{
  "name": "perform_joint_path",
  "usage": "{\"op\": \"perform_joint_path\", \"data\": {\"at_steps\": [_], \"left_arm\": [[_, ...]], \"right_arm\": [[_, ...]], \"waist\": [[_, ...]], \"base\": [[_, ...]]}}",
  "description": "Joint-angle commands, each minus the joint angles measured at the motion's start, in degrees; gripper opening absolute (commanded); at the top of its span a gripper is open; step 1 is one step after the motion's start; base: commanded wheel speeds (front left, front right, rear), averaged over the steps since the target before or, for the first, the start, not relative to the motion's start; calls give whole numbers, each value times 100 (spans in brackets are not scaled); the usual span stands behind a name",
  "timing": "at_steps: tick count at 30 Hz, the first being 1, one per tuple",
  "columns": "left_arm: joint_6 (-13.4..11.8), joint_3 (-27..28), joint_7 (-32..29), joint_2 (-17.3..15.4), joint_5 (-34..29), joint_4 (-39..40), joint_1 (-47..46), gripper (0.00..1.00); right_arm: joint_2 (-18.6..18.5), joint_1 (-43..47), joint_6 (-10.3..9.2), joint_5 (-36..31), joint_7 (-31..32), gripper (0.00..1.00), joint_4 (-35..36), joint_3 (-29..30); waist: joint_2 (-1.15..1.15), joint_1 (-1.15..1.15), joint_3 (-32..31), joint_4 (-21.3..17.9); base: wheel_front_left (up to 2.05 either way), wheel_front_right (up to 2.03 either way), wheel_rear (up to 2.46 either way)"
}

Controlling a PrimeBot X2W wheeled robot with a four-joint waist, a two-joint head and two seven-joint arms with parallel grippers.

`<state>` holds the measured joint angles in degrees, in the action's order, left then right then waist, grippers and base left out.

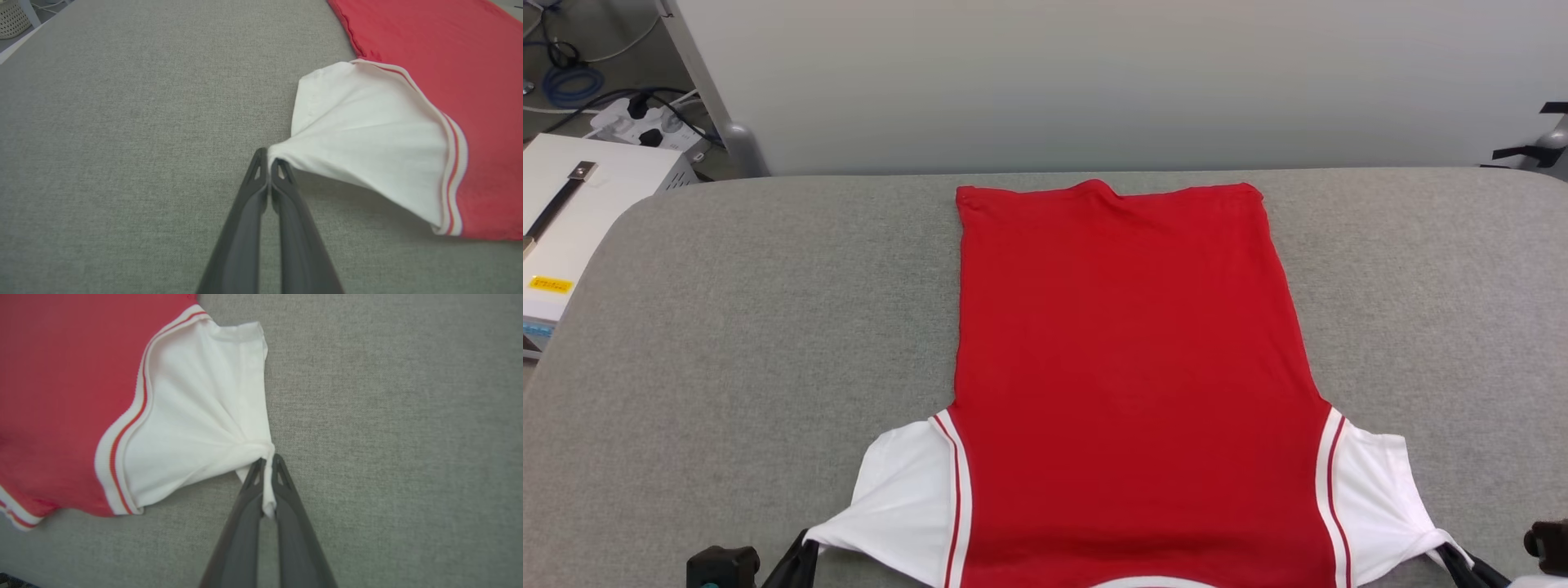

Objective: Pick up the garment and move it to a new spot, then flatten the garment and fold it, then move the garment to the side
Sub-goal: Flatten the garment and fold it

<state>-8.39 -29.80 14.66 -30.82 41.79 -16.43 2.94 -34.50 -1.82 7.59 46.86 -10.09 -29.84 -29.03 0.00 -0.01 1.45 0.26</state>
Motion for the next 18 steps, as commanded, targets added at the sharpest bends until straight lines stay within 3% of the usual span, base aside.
{"op": "perform_joint_path", "data": {"at_steps": [1, 8, 9, 11, 18], "left_arm": [[-58, 53, 34, 10, -47, 25, 105, 0], [-46, 71, 34, 152, -198, 87, 90, 0], [-46, 81, 34, 171, -229, 99, 75, 0], [-43, 95, 34, 204, -297, 138, 43, 0], [-60, 177, 34, 325, -608, 402, -99, 0]], "right_arm": [[-52, 212, -10, -66, 58, 0, 35, 159], [104, 776, -10, -305, 274, 0, 461, 823], [155, 799, -10, -374, 280, 14, 523, 965], [220, 813, -10, -540, 313, 100, 653, 1200], [195, 587, -10, -1184, 439, 100, 1524, 2447]], "waist": [[0, 1, 22, 56], [0, 1, 64, 122], [0, 1, 68, 125], [0, 1, 85, 143], [0, 1, 219, 282]], "base": [[0, 0, 0], [0, 0, 0], [0, 0, 0], [0, 0, 0], [0, 0, 0]]}}
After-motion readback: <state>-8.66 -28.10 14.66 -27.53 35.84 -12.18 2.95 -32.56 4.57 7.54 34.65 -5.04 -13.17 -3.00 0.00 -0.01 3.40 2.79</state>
